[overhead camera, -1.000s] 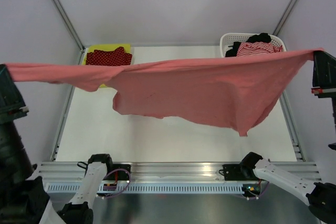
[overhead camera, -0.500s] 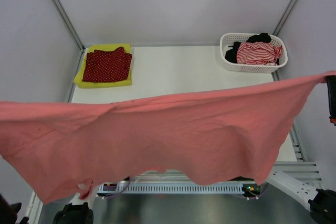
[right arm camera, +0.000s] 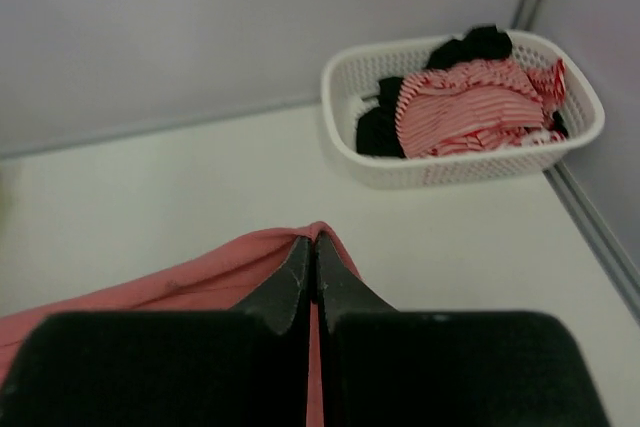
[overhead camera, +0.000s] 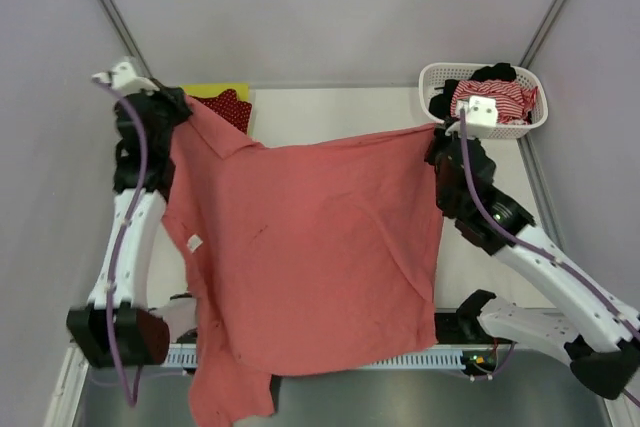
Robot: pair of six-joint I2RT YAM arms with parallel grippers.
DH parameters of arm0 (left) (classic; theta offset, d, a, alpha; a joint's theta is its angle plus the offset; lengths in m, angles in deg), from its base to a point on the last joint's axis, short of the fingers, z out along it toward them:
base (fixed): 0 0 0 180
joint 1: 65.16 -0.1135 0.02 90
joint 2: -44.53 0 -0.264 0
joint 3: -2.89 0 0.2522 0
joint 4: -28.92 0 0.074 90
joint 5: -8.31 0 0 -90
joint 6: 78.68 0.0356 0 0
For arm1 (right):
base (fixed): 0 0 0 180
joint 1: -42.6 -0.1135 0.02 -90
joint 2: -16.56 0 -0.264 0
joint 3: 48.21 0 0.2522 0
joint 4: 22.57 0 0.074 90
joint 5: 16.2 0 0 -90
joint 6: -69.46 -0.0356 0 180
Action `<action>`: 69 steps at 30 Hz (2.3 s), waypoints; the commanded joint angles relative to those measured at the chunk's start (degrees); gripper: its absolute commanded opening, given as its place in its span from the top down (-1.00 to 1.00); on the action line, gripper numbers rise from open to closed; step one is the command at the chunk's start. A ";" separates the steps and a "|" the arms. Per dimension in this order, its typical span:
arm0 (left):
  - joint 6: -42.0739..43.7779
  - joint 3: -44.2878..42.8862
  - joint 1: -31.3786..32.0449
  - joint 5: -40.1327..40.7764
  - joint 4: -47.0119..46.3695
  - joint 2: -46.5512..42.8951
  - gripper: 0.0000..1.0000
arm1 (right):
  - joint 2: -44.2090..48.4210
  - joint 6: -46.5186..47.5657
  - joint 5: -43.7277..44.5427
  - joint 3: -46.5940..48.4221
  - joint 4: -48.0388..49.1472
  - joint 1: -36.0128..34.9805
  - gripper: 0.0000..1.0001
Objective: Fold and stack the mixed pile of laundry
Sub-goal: Flatten out the T-shirt at the center of the board, then fold the T-shirt at the center of the board.
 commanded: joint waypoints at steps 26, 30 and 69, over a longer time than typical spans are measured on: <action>5.36 -34.70 5.67 -7.08 -10.68 63.94 0.95 | -65.46 -3.89 -36.75 28.59 14.41 33.23 0.99; 5.62 -37.78 5.67 -4.01 -9.37 65.62 -0.71 | -69.94 -3.18 -34.47 35.26 11.26 33.49 0.76; -17.41 31.02 18.94 -9.19 6.12 22.29 -0.99 | -36.63 -11.71 -21.01 -10.70 -18.20 20.58 -0.96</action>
